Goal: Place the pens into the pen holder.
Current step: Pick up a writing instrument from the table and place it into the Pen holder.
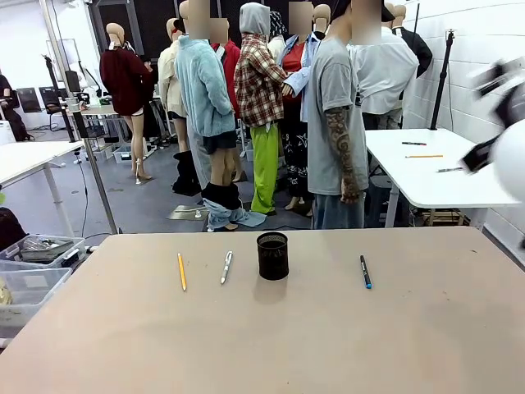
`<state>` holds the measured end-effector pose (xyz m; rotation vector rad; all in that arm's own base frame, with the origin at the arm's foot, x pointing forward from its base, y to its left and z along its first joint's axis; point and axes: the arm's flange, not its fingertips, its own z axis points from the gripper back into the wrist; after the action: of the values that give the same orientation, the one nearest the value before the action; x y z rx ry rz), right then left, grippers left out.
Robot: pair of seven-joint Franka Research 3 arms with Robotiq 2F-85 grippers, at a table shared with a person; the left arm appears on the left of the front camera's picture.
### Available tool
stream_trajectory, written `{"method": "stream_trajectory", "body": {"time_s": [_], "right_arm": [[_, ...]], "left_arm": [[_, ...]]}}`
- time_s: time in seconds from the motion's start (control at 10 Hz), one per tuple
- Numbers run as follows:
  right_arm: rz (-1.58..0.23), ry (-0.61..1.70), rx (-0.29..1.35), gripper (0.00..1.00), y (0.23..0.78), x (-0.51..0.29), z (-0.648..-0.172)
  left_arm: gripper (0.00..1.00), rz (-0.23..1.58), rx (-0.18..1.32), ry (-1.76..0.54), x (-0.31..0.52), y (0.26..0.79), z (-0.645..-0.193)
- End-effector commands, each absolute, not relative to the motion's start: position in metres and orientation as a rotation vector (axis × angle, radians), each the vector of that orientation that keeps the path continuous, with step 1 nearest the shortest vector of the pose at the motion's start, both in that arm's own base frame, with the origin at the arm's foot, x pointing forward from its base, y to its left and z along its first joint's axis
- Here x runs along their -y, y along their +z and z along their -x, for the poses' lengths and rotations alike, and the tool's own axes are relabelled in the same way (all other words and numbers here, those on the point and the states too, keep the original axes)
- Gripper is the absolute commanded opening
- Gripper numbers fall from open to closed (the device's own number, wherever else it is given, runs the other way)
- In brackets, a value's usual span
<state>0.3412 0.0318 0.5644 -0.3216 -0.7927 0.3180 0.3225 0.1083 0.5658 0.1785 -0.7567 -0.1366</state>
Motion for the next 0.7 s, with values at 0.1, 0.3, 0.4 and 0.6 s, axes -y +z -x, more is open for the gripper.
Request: {"method": "stream_trajectory", "body": {"time_s": [0.1, 0.3, 0.4, 0.6], "right_arm": [[0.267, 0.473, 0.642, 1.0, 0.526, -0.093, -0.418], [0.175, 0.481, 0.493, 1.0, 0.497, -0.127, -0.466], [0.087, 0.475, 0.498, 1.0, 0.488, -0.139, -0.481], [0.128, 0.322, 0.38, 1.0, 0.458, -0.145, -0.503]], "left_arm": [[1.0, -0.177, 0.767, -0.12, -0.109, 0.566, -0.324], [1.0, -0.177, 0.767, -0.12, -0.109, 0.566, -0.324], [1.0, -0.177, 0.767, -0.12, -0.109, 0.566, -0.324], [1.0, -0.177, 0.767, -0.12, -0.109, 0.566, -0.324]]}}
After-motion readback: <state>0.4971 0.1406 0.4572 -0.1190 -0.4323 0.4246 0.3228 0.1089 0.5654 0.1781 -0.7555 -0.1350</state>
